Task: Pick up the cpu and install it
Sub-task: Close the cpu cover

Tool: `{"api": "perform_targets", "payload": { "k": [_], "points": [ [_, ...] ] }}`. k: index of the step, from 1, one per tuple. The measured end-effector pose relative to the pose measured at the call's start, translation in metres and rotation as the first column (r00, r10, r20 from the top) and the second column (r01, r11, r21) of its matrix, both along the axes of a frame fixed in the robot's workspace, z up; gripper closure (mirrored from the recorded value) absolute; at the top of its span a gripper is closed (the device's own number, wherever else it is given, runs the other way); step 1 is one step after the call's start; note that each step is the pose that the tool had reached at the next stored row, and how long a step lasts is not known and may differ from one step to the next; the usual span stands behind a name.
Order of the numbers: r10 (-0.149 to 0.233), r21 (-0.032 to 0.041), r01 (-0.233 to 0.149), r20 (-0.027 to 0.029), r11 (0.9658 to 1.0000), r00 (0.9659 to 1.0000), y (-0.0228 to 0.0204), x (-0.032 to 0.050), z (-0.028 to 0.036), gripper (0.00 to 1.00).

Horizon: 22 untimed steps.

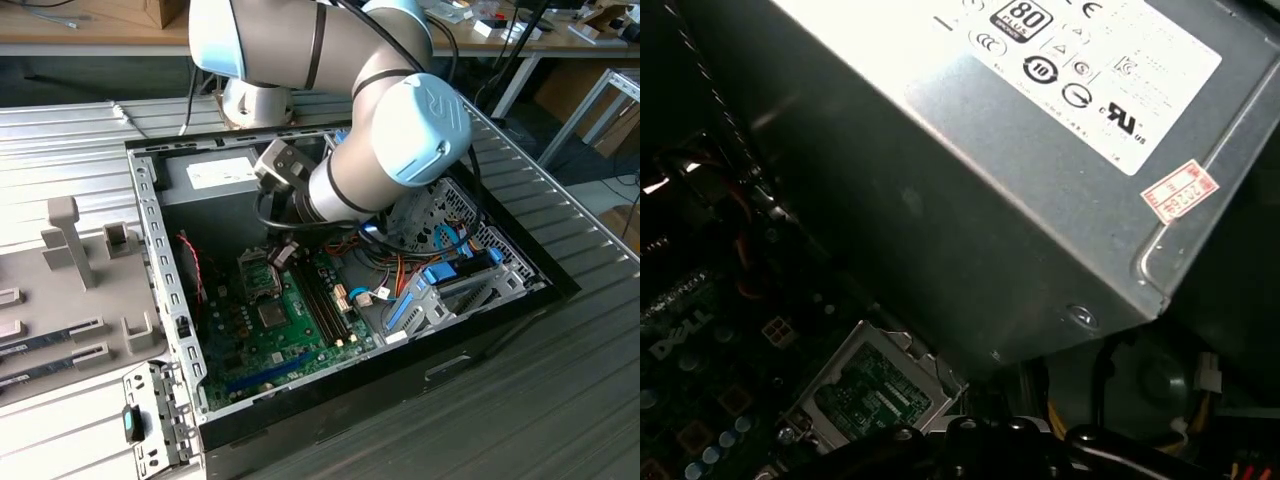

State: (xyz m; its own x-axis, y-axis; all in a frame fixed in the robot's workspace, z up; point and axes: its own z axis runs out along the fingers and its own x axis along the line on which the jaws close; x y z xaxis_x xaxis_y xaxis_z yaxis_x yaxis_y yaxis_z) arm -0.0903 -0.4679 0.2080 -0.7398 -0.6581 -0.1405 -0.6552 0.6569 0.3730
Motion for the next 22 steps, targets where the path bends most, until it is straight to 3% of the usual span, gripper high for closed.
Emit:
{"api": "perform_targets", "payload": {
  "k": [7, 16, 22],
  "points": [
    [0.000, 0.0147, 0.000, 0.0000, 0.9999, 1.0000, -0.0044, 0.0000, 0.0057, 0.89],
    [0.000, 0.0464, 0.000, 0.0000, 0.9989, 1.0000, -0.0085, 0.0000, 0.0086, 0.89],
    [0.000, 0.0530, 0.000, 0.0000, 0.9986, 1.0000, -0.0100, 0.0000, 0.0117, 0.89]
  ]
}}
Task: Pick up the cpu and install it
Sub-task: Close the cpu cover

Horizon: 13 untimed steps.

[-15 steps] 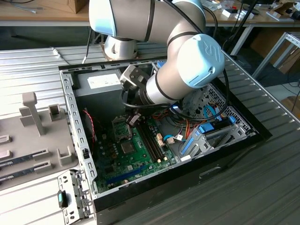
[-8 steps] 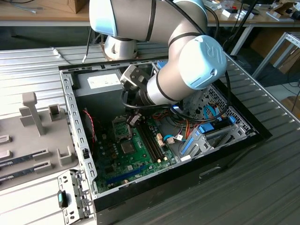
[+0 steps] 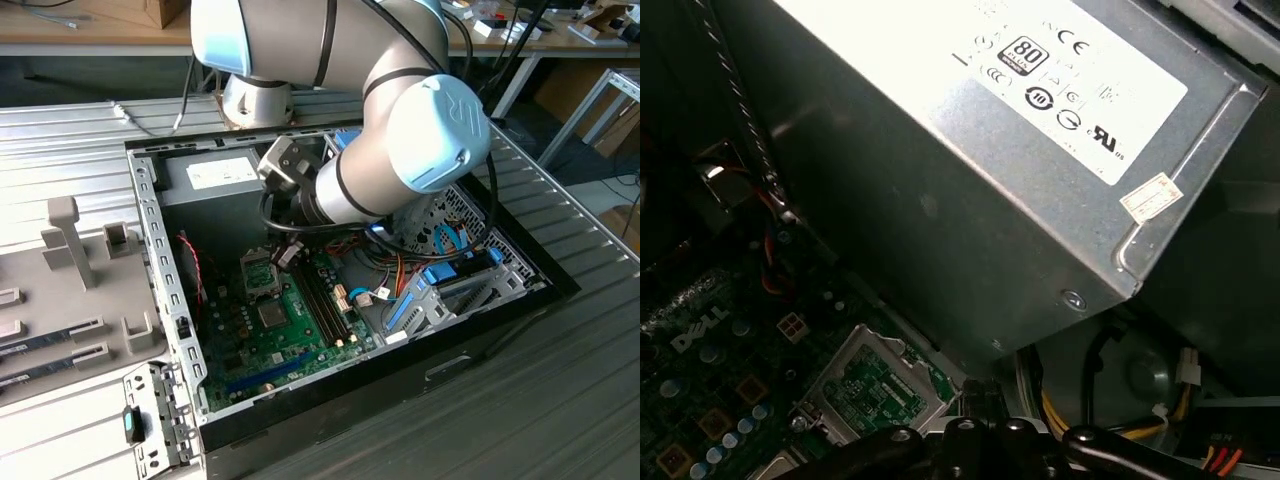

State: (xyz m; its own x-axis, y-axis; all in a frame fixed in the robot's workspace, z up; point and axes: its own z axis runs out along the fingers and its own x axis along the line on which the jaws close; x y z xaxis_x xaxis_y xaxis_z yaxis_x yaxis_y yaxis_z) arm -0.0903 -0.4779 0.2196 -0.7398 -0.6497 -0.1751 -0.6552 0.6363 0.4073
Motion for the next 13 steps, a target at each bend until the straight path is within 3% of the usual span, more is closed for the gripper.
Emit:
{"api": "perform_targets", "payload": {
  "k": [10, 13],
  "points": [
    [0.000, 0.0300, 0.000, 0.0000, 0.9995, 1.0000, -0.0041, 0.0001, 0.0022, 0.89],
    [0.000, 0.0387, 0.000, 0.0000, 0.9992, 1.0000, -0.0084, 0.0001, 0.0022, 0.89]
  ]
}}
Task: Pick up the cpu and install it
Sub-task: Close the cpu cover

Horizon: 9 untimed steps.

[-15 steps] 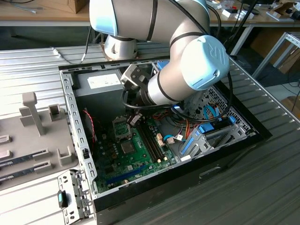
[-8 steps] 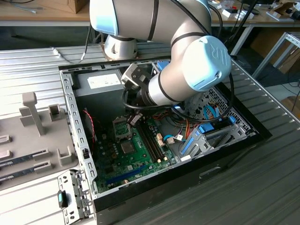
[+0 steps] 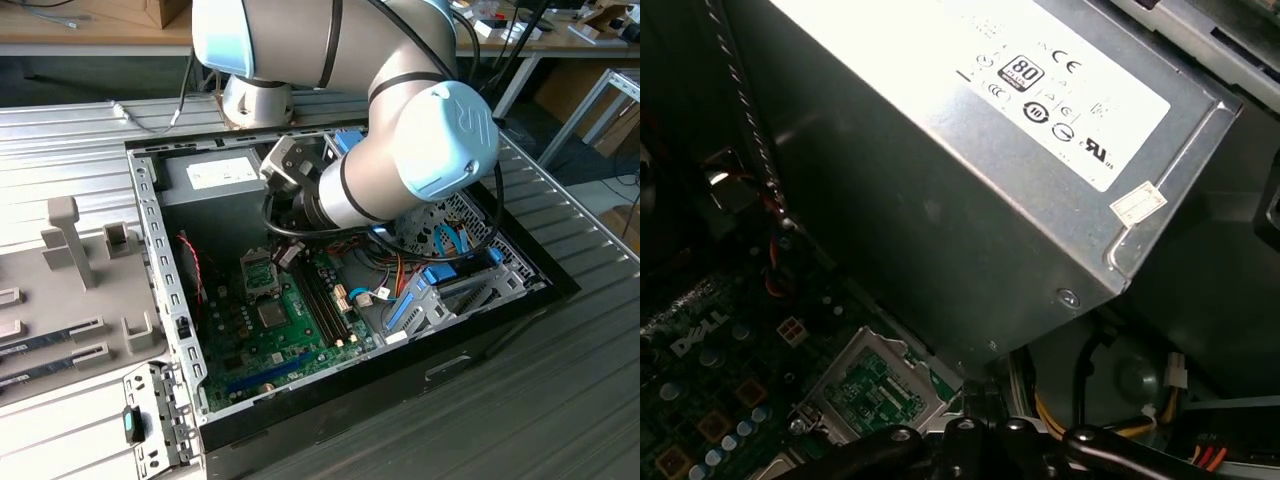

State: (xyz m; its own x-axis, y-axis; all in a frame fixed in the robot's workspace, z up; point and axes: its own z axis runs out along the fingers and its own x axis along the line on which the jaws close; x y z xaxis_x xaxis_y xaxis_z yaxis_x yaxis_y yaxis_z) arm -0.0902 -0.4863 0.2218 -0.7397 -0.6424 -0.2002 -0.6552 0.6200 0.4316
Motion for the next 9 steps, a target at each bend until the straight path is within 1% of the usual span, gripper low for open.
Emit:
{"api": "perform_targets", "payload": {
  "k": [6, 8, 9],
  "points": [
    [0.000, 0.0007, 0.000, 0.0000, 1.0000, 1.0000, -0.0112, 0.0000, 0.0002, 0.89],
    [0.000, 0.0013, 0.000, 0.0000, 1.0000, 1.0000, -0.0159, 0.0000, 0.0001, 0.89],
    [0.000, 0.0012, 0.000, 0.0000, 1.0000, 1.0000, -0.0175, 0.0000, 0.0003, 0.89]
  ]
}}
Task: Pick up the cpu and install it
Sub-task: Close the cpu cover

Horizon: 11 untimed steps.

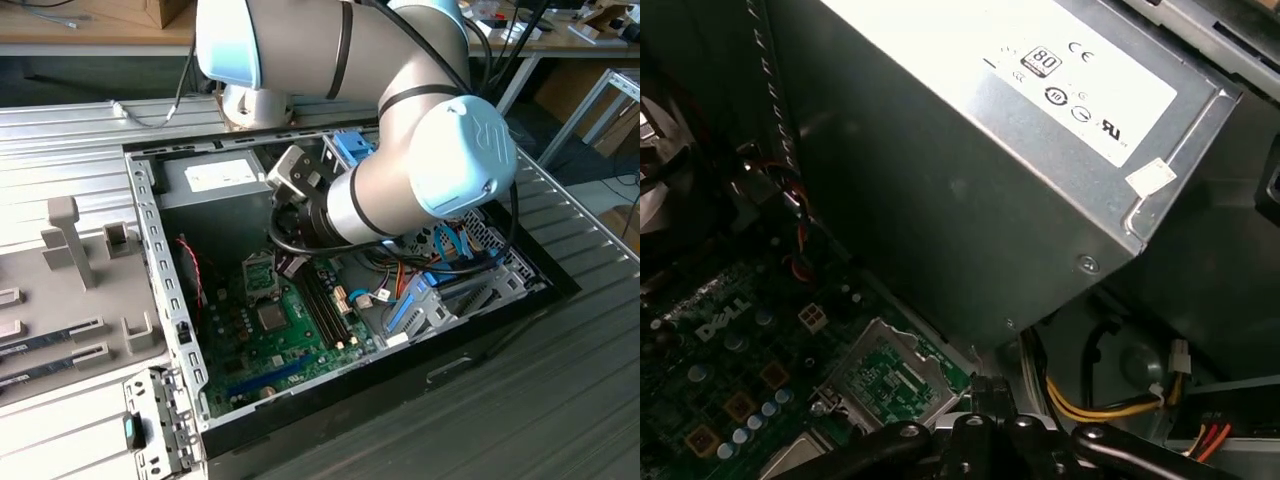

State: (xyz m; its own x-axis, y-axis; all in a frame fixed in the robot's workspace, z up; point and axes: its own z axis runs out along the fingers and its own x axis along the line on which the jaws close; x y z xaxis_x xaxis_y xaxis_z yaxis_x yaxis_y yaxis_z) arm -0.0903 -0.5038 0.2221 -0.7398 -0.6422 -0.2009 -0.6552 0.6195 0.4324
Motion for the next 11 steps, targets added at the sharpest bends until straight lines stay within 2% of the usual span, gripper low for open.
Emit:
{"api": "perform_targets", "payload": {
  "k": [3, 11],
  "points": [
    [0.000, 0.0012, 0.000, 0.0000, 1.0000, 1.0000, -0.0035, -0.0001, 0.0002, 0.89],
    [0.000, 0.0079, 0.000, 0.0001, 1.0000, 1.0000, -0.0054, 0.0000, 0.0051, 0.89]
  ]
}}
